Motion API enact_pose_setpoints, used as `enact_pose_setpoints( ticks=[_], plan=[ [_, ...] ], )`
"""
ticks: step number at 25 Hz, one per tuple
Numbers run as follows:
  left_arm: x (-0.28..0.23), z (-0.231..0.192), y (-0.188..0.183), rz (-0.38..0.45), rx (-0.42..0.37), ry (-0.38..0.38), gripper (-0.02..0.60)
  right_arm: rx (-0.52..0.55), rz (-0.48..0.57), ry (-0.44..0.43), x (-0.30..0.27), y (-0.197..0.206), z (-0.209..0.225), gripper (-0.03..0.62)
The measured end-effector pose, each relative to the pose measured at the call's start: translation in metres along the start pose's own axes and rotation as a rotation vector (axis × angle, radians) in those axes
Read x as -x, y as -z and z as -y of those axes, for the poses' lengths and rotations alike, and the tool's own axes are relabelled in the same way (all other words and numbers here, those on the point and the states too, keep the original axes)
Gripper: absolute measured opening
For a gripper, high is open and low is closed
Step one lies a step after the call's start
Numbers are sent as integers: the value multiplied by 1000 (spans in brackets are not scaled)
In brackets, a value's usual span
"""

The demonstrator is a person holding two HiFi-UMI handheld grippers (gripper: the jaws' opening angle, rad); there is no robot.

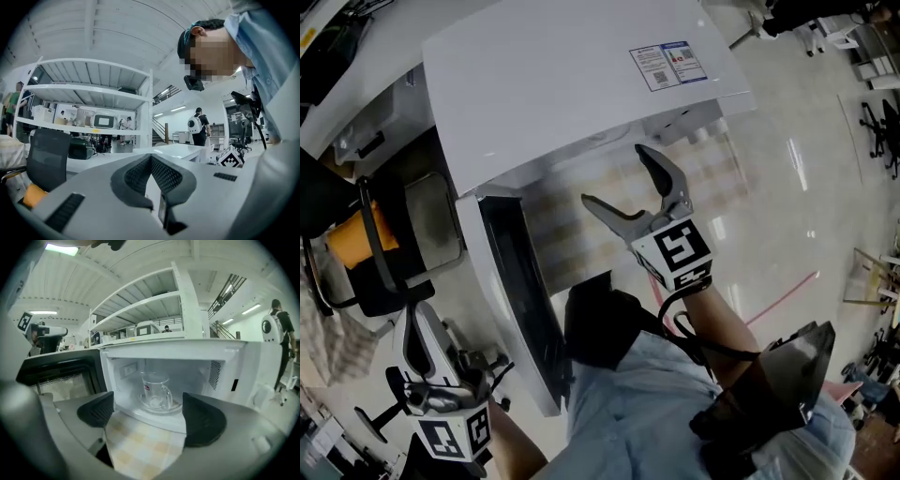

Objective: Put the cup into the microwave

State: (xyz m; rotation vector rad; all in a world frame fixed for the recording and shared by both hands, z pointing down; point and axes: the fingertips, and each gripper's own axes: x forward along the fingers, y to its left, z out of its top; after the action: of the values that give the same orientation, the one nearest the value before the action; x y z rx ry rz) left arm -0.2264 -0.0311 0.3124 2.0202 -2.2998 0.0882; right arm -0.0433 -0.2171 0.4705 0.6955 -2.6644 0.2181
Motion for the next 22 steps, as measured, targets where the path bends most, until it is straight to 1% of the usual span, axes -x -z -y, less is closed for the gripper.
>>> enact_pose_setpoints(
  ticks=[4, 7, 8, 10, 13, 15, 16, 18, 22],
  plan=[
    [6, 29, -26, 21, 0, 62, 5, -6, -16, -65, 32, -26, -34, 445],
    [4, 50, -48, 46, -12, 101, 5, -30, 31, -131, 48, -62, -58, 435],
    [1, 55, -55, 57, -14, 110, 5, -43, 53, -151, 53, -77, -64, 404],
    [-6, 62, -69, 72, -10, 120, 5, -47, 96, -165, 62, -110, -74, 312],
    [-13, 69, -86, 79, 3, 116, 5, -6, 149, -116, 77, -151, -81, 157],
    [-17, 76, -96, 83, -19, 115, 5, 32, 188, -91, 85, -174, -84, 55],
    [-18, 80, -100, 85, -35, 115, 5, 49, 206, -88, 89, -184, -86, 36],
    [-22, 85, -110, 95, -65, 114, 5, 66, 236, -86, 94, -199, -87, 24],
    [-30, 91, -119, 112, -96, 115, 5, 34, 275, -87, 101, -213, -85, 3]
  ],
)
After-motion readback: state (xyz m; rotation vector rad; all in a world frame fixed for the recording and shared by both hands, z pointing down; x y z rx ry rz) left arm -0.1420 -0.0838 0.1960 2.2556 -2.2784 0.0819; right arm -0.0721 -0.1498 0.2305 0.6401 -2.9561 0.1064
